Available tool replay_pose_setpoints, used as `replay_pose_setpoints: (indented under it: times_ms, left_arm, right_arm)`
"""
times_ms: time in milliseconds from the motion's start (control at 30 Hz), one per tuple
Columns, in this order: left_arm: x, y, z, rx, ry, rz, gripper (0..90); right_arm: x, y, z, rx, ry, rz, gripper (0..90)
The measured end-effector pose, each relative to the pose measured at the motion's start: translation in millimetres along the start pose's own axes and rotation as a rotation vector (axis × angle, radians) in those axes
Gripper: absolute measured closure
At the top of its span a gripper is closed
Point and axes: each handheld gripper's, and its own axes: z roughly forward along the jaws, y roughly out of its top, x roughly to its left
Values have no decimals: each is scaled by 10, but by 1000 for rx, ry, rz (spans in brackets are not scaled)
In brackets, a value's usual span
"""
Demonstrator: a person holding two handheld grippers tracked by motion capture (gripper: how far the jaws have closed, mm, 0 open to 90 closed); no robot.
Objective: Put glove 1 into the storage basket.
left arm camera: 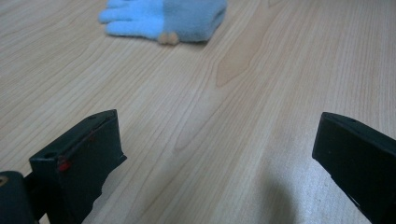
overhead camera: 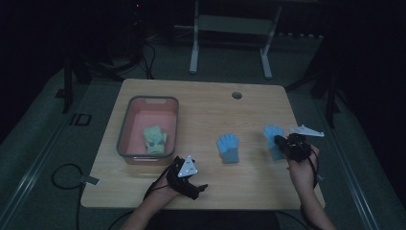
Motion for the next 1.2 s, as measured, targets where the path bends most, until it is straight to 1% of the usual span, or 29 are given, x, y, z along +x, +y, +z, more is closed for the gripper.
replay_pose_setpoints:
  times_ms: [33, 67, 133, 167, 200, 267, 333, 400, 500, 533, 567, 667, 733, 833, 900, 1000, 1100, 1200]
  left_arm:
    - [-4, 2, -3, -1, 0, 0, 13]
    - [-7, 5, -6, -3, -1, 2, 13]
    - [-14, 11, -6, -4, -2, 4, 13]
    - [-16, 12, -7, -4, -2, 4, 13]
    - [-17, 13, -7, -4, -3, 5, 13]
    - [-19, 12, -8, -5, -2, 9, 13]
    - [-18, 9, -12, -10, -7, 9, 13]
    - [-14, 8, -14, -14, -6, 7, 13]
    - [-12, 11, -16, -14, -2, 9, 13]
    - [-14, 13, -17, -14, -2, 9, 13]
    - [-15, 13, -17, -15, -1, 10, 13]
    - [-20, 13, -21, -14, 0, 12, 13]
    - [-17, 11, -23, -18, -1, 11, 13]
    - [-11, 9, -22, -17, 1, 9, 13]
    - [-13, 10, -21, -17, 0, 10, 13]
    - [-17, 9, -17, -17, -1, 12, 13]
    - [-15, 6, -13, -16, -1, 12, 13]
    - [-16, 5, -16, -17, -3, 10, 13]
  right_arm:
    - [57, 4, -10, -16, -5, 13, 853]
    - [108, 8, -5, -16, 0, 24, 852]
    - [199, -2, 46, -15, -15, 26, 852]
    - [229, -16, 88, -6, -16, 33, 852]
    - [250, -35, 136, 3, -7, 52, 853]
    - [289, -76, 231, 9, -31, 58, 852]
    - [304, -119, 316, 11, -58, 84, 853]
    - [326, -157, 391, 12, -87, 86, 852]
    - [359, -209, 508, 26, -96, 99, 852]
    - [366, -223, 549, 34, -100, 100, 852]
    - [371, -237, 589, 40, -99, 112, 852]
    - [372, -283, 700, 54, -117, 140, 851]
    - [371, -317, 773, 70, -118, 146, 849]
    - [351, -371, 848, 83, -121, 167, 844]
    - [342, -394, 884, 89, -128, 165, 841]
    - [323, -422, 927, 96, -126, 170, 835]
    - [315, -438, 937, 88, -124, 184, 830]
    - [319, -442, 935, 87, -124, 175, 817]
